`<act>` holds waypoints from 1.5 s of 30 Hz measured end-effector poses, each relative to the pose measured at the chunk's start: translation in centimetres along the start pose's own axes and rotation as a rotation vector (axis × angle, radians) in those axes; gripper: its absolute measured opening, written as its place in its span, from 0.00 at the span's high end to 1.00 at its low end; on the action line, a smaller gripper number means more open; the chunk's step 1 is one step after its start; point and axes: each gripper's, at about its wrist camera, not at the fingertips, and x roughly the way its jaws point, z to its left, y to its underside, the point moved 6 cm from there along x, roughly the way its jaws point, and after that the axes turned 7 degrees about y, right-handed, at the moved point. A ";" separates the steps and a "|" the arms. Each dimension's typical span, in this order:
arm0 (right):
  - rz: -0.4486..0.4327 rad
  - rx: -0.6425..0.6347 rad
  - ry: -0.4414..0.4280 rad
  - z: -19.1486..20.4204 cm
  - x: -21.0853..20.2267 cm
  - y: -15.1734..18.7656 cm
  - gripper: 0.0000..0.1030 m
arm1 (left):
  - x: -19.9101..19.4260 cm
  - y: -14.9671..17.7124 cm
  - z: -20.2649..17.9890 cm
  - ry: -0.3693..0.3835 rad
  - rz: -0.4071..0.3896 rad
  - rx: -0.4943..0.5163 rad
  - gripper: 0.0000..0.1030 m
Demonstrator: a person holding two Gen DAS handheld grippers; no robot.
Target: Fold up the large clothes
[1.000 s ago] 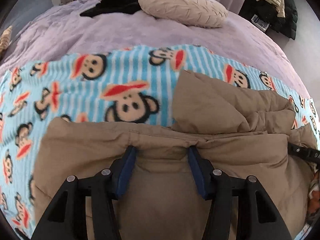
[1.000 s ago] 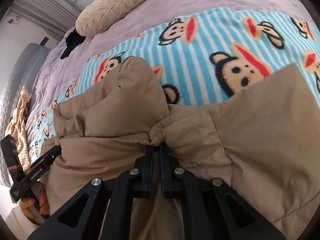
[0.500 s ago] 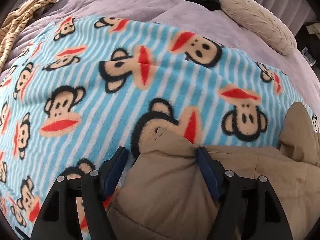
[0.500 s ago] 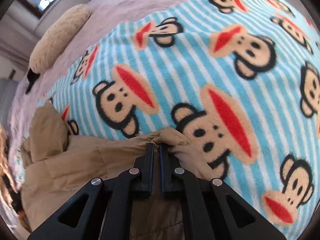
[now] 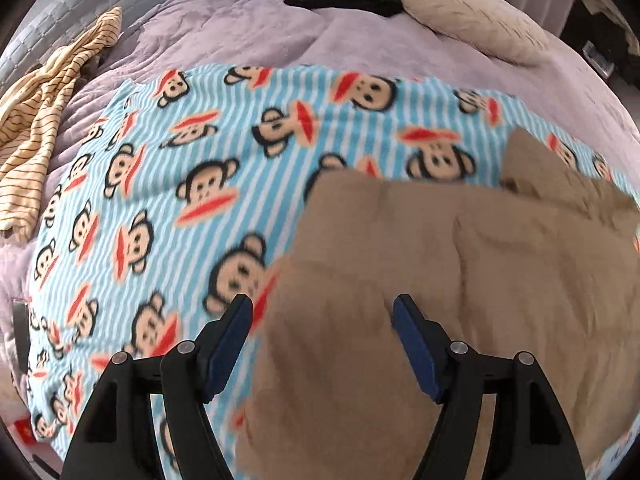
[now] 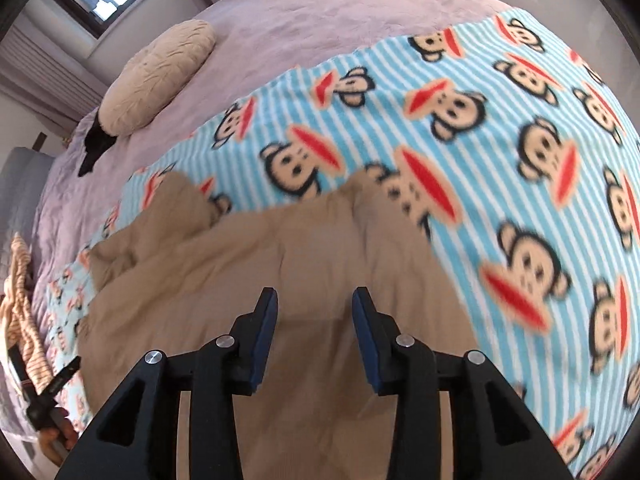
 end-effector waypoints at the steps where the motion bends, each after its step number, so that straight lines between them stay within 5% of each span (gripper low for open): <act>1: 0.007 0.000 -0.006 0.1 -0.7 1.1 0.55 | -0.3 0.5 -0.3 0.007 0.008 0.005 0.28; 6: 0.037 0.014 -0.035 0.0 -3.0 4.9 0.47 | -2.1 3.8 -1.7 0.042 0.036 0.021 0.26; 8: 0.057 0.025 -0.045 -0.2 -3.6 6.3 0.46 | -2.9 4.7 -1.9 0.049 0.034 0.018 0.05; 9: 0.061 0.032 -0.049 -0.3 -4.1 7.2 0.45 | -3.4 5.0 -2.0 0.054 0.021 0.015 0.03; 17: 0.106 0.053 -0.058 -1.0 -5.8 12.4 0.32 | -5.7 8.5 -3.2 0.083 0.032 0.071 0.03; 19: 0.112 0.062 -0.063 -1.1 -6.1 13.7 0.21 | -6.0 9.4 -3.3 0.088 0.035 0.081 0.03; 26: 0.149 0.083 -0.099 -1.0 -5.8 16.8 0.21 | -6.0 12.2 -3.1 0.115 0.068 0.085 0.03; 28: 0.161 0.104 -0.117 -1.0 -5.5 17.5 0.11 | -5.9 12.8 -3.0 0.126 0.073 0.080 0.03; 41: 0.189 0.177 -0.187 -0.6 -2.8 19.6 0.10 | -4.2 15.4 -2.1 0.173 0.109 0.024 0.01; 45: 0.181 0.245 -0.232 -0.9 -1.8 19.5 0.00 | -3.3 15.8 -1.6 0.189 0.110 -0.017 0.01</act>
